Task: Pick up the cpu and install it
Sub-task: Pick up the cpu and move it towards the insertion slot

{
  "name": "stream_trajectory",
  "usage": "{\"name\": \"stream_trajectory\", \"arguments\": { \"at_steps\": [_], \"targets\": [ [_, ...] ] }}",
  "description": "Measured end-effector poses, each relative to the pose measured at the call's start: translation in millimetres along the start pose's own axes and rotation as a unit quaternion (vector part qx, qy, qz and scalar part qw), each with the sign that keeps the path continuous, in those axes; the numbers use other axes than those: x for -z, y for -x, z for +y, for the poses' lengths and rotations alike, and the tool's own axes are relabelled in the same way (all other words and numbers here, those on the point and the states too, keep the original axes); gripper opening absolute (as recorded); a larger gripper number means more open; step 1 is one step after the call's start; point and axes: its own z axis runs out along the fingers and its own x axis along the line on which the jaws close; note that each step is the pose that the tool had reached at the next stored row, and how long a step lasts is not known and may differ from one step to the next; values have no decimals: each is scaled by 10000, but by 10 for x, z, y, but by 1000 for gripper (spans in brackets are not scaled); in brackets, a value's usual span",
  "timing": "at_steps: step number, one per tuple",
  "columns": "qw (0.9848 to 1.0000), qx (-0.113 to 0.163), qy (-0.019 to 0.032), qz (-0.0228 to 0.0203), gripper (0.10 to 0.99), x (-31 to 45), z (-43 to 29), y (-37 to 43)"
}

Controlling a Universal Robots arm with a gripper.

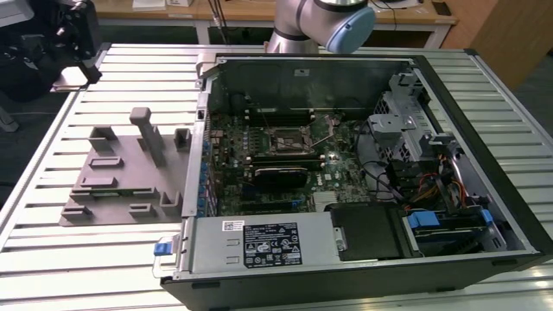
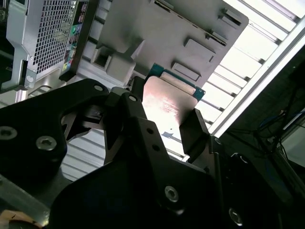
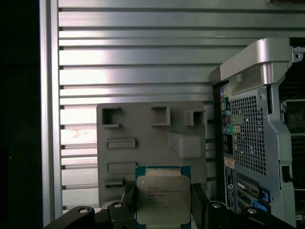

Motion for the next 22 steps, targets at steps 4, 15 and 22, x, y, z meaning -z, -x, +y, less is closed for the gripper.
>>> {"name": "stream_trajectory", "arguments": {
  "at_steps": [4,15,22],
  "targets": [
    [10000,0,0,0,545,-6,4,71],
    [10000,0,0,0,545,-20,14,267],
    [10000,0,0,0,545,-31,21,413]
  ]
}}
